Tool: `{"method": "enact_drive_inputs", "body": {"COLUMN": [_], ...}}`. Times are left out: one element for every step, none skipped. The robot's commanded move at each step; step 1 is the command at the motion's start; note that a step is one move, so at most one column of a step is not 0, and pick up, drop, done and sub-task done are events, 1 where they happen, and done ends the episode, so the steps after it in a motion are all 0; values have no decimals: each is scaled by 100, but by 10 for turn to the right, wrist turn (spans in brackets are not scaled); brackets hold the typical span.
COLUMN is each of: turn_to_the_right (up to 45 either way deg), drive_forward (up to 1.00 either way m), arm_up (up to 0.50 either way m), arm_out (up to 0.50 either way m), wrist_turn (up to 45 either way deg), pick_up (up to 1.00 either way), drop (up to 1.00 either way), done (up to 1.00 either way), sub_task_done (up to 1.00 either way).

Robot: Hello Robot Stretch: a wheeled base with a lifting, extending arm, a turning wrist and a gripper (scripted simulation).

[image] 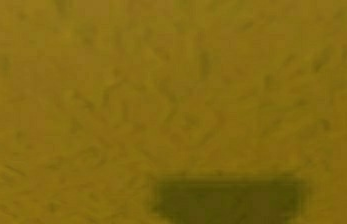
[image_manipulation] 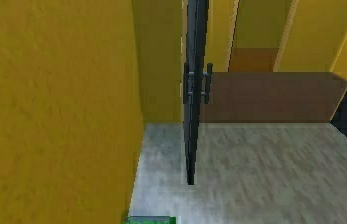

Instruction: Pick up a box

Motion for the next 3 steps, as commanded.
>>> {"method": "enact_drive_inputs", "body": {"turn_to_the_right": [0, 0, 0], "drive_forward": [0, 0, 0], "arm_up": [0, 0, 0], "arm_out": [4, 0, 0], "wrist_turn": [0, 450, 450], "pick_up": [0, 0, 0], "drop": [0, 0, 0], "done": [0, 0, 0], "sub_task_done": [0, 0, 0]}}
